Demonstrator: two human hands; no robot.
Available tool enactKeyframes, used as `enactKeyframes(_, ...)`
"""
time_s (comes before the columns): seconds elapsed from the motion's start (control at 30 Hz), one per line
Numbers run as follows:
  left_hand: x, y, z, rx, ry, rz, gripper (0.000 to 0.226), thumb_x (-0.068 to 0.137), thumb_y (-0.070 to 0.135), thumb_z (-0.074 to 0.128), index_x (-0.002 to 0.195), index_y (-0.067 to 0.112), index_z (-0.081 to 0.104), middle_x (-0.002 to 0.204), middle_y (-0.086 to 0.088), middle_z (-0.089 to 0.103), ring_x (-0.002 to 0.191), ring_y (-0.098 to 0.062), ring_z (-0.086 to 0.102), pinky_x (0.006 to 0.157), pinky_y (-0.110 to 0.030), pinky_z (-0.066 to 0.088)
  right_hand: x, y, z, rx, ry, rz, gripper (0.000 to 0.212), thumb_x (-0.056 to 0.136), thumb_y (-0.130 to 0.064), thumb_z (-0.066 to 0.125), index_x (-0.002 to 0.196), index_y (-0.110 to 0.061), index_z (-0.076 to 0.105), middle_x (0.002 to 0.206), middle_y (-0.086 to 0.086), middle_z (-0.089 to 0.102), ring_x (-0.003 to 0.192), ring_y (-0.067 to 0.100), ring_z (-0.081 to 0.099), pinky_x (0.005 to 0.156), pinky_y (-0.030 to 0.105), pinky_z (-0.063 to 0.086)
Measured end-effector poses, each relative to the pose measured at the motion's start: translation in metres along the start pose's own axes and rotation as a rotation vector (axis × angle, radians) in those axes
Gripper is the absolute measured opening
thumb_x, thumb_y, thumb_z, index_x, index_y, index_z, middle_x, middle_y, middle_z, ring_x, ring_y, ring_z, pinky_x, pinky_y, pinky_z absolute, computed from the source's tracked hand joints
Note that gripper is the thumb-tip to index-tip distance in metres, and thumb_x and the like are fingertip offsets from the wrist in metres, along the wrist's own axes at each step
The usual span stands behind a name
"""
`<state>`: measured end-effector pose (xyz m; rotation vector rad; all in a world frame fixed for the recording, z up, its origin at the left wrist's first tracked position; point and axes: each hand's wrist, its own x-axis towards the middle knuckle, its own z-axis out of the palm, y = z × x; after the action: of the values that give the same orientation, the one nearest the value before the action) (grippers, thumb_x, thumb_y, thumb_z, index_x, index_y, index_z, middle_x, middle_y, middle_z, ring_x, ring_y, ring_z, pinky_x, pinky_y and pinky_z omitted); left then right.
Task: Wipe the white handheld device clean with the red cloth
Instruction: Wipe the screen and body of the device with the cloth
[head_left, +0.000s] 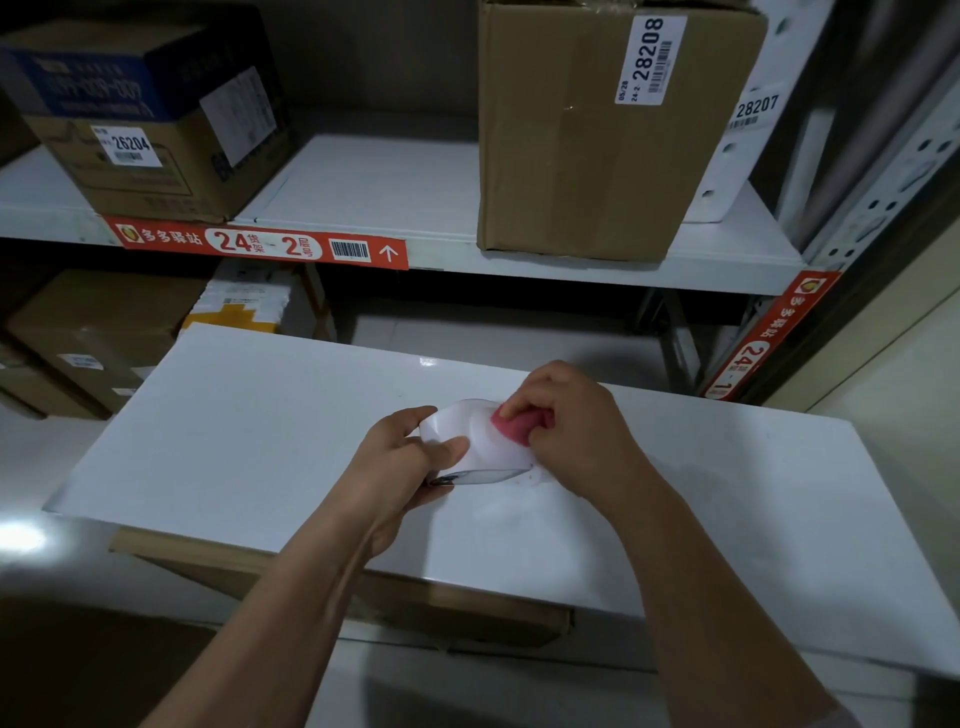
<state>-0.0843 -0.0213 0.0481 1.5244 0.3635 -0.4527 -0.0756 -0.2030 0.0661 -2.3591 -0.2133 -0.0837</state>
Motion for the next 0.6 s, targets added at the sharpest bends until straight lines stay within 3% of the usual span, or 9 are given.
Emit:
enactKeyframes(0.13,-0.001,0.000,0.002,-0.021,0.006,-0.009,0.054,0.082,0.007,0.070,0.132,0.015,0.052,0.120,-0.015,0.062,0.102,-0.030,0.065,0.089,-0.041,0.057,0.003,0.016,0.002,-0.091,0.074,0.097,0.033,0.070,0.005,0.055,0.081,-0.018,0.077,0.090,-0.003,0.060,0.087,0.020,0.060,0.071,0.018,0.039)
enactKeyframes(0.3,-0.002,0.001,0.005,-0.022,0.012,-0.009,0.058,0.082,0.003,0.070,0.134,0.016,0.048,0.118,-0.014,0.063,0.101,-0.031,0.065,0.092,-0.043,0.055,0.007,-0.004,0.002,-0.052,-0.011,-0.100,0.034,0.070,-0.003,0.047,0.082,-0.017,0.076,0.090,-0.011,0.052,0.092,0.025,0.054,0.081,0.030,0.045)
enactKeyframes(0.4,-0.002,0.000,0.003,-0.013,0.006,-0.011,0.058,0.081,0.003,0.071,0.133,0.010,0.047,0.118,-0.014,0.064,0.100,-0.030,0.066,0.094,-0.044,0.054,0.010,0.002,0.000,-0.056,0.004,-0.064,0.037,0.066,-0.005,0.044,0.079,-0.019,0.076,0.089,-0.011,0.054,0.091,0.028,0.056,0.082,0.034,0.048)
enactKeyframes(0.47,-0.002,0.001,0.003,0.017,-0.026,0.000,0.046,0.082,0.003,0.070,0.125,0.005,0.056,0.110,-0.011,0.069,0.097,-0.026,0.068,0.093,-0.042,0.055,0.009,0.013,-0.002,-0.083,0.032,-0.022,0.039,0.063,-0.001,0.043,0.077,-0.016,0.076,0.087,-0.009,0.055,0.086,0.025,0.059,0.080,0.034,0.049)
enactKeyframes(0.53,-0.004,0.002,0.003,0.044,-0.047,0.019,0.022,0.084,0.001,0.067,0.104,0.012,0.067,0.095,-0.005,0.074,0.090,-0.021,0.069,0.092,-0.040,0.055,0.009,0.016,-0.003,-0.092,0.026,0.009,0.040,0.064,0.006,0.044,0.078,-0.014,0.076,0.088,-0.008,0.054,0.085,0.024,0.060,0.077,0.032,0.049)
enactKeyframes(0.6,-0.004,0.003,0.004,0.055,-0.051,0.032,0.018,0.085,0.001,0.066,0.094,0.017,0.068,0.092,-0.004,0.074,0.090,-0.022,0.069,0.093,-0.041,0.055,0.010,0.007,-0.001,-0.099,0.006,-0.053,0.038,0.065,-0.003,0.041,0.077,-0.015,0.075,0.090,-0.008,0.055,0.085,0.029,0.060,0.074,0.033,0.049)
